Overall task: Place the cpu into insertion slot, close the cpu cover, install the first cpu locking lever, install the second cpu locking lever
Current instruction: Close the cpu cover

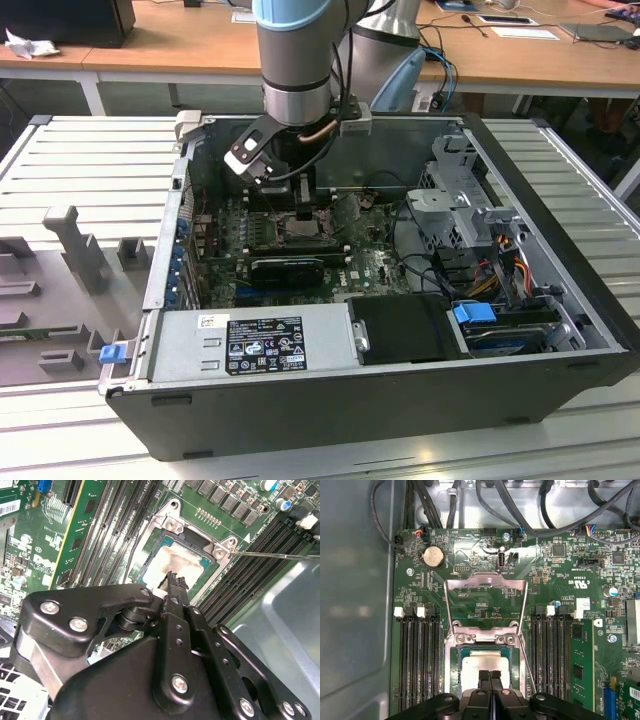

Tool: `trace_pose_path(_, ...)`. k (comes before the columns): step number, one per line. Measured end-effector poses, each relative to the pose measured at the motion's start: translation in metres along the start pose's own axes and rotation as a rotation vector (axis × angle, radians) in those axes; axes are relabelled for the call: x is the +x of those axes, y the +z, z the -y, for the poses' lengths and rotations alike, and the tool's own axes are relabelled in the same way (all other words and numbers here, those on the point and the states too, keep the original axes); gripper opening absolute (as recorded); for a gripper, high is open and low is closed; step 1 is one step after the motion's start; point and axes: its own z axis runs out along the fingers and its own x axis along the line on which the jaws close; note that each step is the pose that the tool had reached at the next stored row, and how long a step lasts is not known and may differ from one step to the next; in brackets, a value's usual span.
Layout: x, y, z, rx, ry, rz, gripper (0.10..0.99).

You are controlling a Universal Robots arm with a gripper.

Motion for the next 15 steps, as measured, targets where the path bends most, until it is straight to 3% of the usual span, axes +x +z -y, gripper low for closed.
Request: trace_pose_path(15,0.0002,-0.0085,-0.0031,0.000,0.000,0.0000,0.106)
